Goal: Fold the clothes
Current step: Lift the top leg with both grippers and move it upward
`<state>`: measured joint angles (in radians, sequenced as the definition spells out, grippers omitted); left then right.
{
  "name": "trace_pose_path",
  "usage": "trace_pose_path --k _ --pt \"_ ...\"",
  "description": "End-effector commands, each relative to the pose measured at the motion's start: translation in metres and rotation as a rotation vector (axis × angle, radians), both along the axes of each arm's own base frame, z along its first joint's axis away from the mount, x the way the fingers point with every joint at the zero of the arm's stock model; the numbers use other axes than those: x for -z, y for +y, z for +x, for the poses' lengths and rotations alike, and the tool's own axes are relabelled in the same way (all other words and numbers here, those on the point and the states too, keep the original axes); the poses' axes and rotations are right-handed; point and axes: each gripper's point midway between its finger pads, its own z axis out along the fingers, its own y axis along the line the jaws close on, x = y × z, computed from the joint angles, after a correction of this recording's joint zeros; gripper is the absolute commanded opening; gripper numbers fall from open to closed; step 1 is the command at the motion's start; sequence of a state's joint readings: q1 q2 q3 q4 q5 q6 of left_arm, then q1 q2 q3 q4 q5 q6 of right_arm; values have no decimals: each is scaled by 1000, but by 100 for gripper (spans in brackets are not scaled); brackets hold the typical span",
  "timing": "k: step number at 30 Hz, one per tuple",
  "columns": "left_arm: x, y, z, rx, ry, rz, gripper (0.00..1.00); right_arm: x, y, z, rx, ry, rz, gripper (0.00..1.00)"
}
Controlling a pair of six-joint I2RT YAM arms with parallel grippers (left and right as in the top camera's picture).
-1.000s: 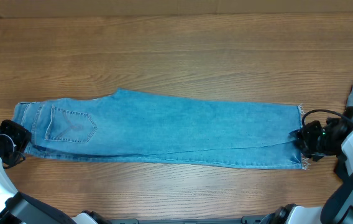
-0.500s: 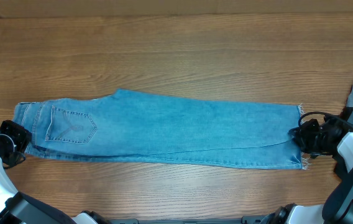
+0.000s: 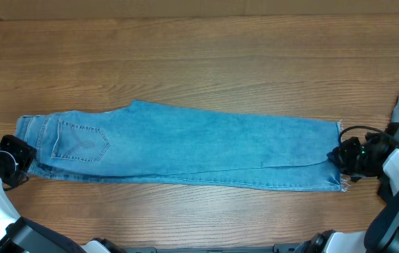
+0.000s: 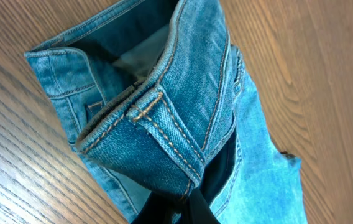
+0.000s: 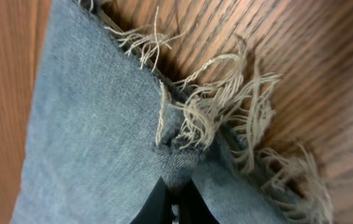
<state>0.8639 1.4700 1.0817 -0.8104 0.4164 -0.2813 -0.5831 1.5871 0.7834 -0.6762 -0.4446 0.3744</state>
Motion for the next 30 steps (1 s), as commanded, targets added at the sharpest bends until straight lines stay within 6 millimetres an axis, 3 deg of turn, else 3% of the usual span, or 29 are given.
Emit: trace_pose_path --k 1,7,11,15,18,26,30 --pt "-32 7 12 23 -71 50 4 -37 -22 18 31 -87 -58 4" --pt "-65 11 13 26 -74 77 4 -60 -41 4 83 -15 -107 4" --pt "-91 12 13 34 -89 105 4 -83 -43 4 86 -33 -126 4" --pt "-119 15 17 42 -126 159 4 -111 -48 13 85 -98 -157 4" --pt "-133 17 25 56 -160 197 4 -134 -40 36 53 -238 -103 4" --pt "-145 10 68 144 -231 317 4 -156 -43 76 104 -395 -70 4" --pt "-137 2 71 158 -177 330 4 -153 -39 76 127 -376 -41 4"
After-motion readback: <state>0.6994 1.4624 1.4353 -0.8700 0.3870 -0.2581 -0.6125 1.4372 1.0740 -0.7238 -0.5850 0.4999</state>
